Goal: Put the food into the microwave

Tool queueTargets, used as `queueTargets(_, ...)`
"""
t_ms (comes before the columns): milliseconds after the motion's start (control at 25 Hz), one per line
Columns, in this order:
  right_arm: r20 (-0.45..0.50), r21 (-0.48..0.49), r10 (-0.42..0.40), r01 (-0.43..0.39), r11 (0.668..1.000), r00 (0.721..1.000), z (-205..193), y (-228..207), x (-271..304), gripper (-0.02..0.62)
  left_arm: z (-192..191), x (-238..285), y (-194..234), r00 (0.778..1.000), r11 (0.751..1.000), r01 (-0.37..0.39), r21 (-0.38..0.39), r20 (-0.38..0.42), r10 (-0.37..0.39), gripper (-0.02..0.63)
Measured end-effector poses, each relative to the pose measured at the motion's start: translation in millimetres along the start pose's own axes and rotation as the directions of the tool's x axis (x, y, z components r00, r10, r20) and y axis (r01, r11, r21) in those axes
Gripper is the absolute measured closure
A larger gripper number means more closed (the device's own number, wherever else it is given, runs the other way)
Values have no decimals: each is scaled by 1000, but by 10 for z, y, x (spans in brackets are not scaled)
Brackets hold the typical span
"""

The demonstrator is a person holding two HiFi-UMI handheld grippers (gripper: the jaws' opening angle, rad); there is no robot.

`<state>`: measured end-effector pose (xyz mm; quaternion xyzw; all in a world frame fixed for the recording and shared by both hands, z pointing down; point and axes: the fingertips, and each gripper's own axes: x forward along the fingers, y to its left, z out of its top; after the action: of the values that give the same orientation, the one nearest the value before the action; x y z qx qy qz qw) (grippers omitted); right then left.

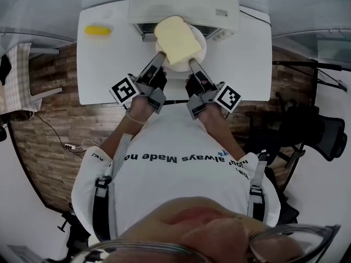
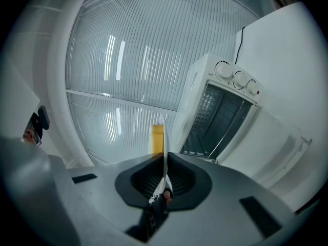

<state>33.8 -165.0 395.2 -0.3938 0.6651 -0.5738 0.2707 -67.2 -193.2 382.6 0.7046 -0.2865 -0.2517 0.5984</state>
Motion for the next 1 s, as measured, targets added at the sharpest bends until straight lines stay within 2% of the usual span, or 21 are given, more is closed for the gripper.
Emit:
queueTargets(160,-11,-3,6,-6,1000,1000,-64,30,63,574,72,-70,8,1000,1000,-2,7,13,2,588)
queueTargets(480,-31,-9,9,-9,1000,999,42,-3,-19,574,-41,-3,-19,999,1000,1,-8,42,0,588)
queueTargets(1000,-52,2,6,-6,1000,999,126,-71,-13,572,-75,80,22,999,1000,-24,0,45,24,588)
